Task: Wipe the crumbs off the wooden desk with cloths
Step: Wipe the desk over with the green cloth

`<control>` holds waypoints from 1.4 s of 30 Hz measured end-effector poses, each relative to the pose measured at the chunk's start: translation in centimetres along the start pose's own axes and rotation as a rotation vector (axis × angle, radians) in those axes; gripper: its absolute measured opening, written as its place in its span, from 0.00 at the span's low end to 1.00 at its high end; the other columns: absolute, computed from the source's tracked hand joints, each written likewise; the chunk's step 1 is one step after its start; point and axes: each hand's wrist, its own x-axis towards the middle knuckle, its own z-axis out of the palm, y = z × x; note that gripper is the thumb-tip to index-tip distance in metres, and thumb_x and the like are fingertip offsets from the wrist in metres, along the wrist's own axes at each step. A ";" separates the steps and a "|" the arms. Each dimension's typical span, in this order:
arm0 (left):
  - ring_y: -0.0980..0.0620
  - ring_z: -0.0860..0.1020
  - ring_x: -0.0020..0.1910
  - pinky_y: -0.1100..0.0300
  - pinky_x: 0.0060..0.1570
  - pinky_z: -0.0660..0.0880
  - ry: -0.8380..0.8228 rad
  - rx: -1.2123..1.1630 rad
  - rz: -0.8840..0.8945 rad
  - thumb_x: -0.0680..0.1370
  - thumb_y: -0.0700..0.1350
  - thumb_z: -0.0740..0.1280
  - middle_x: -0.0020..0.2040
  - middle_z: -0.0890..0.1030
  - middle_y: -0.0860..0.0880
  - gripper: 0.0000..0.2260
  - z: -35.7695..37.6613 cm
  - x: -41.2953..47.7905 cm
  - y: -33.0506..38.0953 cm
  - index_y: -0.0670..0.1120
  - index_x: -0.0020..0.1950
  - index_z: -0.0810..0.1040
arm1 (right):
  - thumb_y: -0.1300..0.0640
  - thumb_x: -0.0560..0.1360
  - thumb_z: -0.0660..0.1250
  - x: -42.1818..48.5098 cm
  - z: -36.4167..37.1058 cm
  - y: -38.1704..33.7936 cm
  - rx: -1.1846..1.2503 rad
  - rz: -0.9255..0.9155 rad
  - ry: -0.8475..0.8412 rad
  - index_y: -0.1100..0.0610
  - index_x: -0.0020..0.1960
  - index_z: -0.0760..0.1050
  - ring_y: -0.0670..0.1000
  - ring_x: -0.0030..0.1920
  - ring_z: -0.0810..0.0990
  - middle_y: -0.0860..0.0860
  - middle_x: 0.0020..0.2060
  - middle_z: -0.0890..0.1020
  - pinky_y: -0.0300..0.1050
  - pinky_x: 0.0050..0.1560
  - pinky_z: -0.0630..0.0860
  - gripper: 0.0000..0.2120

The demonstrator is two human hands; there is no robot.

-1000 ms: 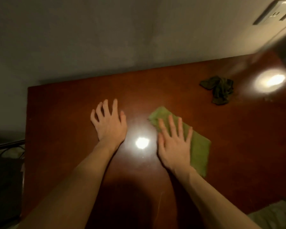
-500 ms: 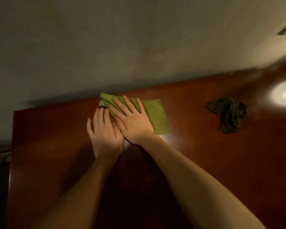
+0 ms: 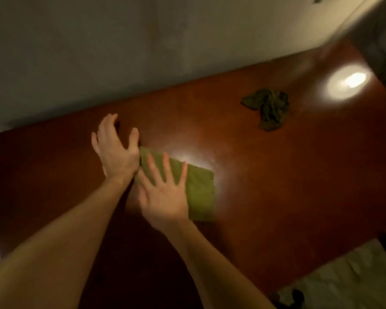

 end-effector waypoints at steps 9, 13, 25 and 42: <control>0.46 0.64 0.80 0.45 0.79 0.53 -0.434 0.177 0.474 0.78 0.52 0.63 0.80 0.69 0.46 0.26 -2.5 -8.2 4.0 0.49 0.76 0.72 | 0.38 0.83 0.44 -15.3 -2.3 19.6 -0.081 0.648 0.108 0.36 0.83 0.49 0.56 0.84 0.43 0.45 0.85 0.49 0.76 0.77 0.45 0.28; 0.48 0.56 0.83 0.46 0.81 0.50 -0.599 0.222 0.573 0.84 0.53 0.58 0.84 0.60 0.47 0.26 -1.2 -14.5 8.1 0.53 0.83 0.64 | 0.41 0.83 0.48 -19.4 -1.0 15.0 -0.083 0.803 0.189 0.42 0.84 0.56 0.61 0.84 0.49 0.50 0.84 0.53 0.76 0.76 0.49 0.29; 0.56 0.47 0.84 0.47 0.82 0.44 -0.806 0.290 0.380 0.86 0.61 0.52 0.86 0.50 0.54 0.28 -1.5 -17.1 9.3 0.58 0.86 0.51 | 0.39 0.84 0.48 -21.2 -1.2 18.4 -0.091 0.548 0.122 0.37 0.83 0.54 0.57 0.84 0.48 0.47 0.84 0.54 0.72 0.78 0.49 0.28; 0.39 0.68 0.73 0.44 0.70 0.67 -0.647 0.343 0.475 0.82 0.51 0.64 0.78 0.62 0.41 0.27 7.5 -10.3 22.7 0.55 0.80 0.61 | 0.37 0.82 0.44 -16.1 -4.4 29.6 -0.047 0.661 0.145 0.38 0.83 0.51 0.55 0.84 0.46 0.47 0.84 0.52 0.69 0.80 0.47 0.29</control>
